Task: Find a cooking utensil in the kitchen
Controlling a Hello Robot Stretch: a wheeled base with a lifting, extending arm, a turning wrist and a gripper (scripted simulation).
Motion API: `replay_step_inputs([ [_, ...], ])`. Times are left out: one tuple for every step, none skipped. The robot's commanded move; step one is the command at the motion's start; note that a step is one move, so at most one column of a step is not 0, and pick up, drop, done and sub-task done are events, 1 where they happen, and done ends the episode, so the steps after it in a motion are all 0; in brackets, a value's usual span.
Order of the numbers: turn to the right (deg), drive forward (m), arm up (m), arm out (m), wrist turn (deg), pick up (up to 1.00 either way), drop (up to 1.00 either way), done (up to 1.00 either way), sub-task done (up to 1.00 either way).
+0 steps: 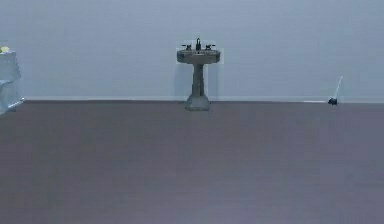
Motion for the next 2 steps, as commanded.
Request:
replay_step_inputs([
  [0.0,0.5,0.0,0.0,0.0,0.0,0.0,0.0,0.0],
  [45.0,0.0,0.0,0.0,0.0,0.0,0.0,0.0,0.0],
])
